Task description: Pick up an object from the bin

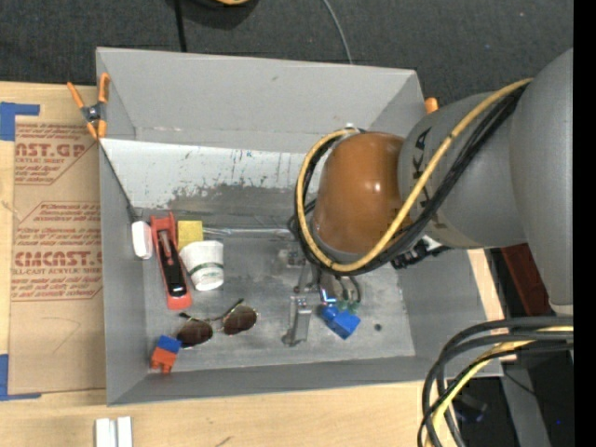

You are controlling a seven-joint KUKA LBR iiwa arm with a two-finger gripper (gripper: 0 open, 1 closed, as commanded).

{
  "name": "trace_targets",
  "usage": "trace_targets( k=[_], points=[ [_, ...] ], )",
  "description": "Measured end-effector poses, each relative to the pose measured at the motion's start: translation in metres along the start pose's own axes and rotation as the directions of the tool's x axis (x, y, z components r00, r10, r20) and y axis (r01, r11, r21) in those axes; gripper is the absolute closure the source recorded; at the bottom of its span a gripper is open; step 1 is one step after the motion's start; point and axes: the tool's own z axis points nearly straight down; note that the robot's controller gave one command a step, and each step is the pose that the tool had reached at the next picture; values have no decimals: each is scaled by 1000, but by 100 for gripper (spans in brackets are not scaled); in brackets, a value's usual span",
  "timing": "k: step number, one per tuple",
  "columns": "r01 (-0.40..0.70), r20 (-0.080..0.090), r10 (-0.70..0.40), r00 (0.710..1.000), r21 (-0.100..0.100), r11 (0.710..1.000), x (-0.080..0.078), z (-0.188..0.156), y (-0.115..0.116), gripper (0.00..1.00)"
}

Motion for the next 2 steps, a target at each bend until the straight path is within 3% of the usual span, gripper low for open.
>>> trace_targets(
  k=[1,2],
  points=[
    [-1,8,1,1000,-1,1000,-2,-4,0,0],
    [102,10,-102,995,2,995,-3,29,37,0]
  ],
)
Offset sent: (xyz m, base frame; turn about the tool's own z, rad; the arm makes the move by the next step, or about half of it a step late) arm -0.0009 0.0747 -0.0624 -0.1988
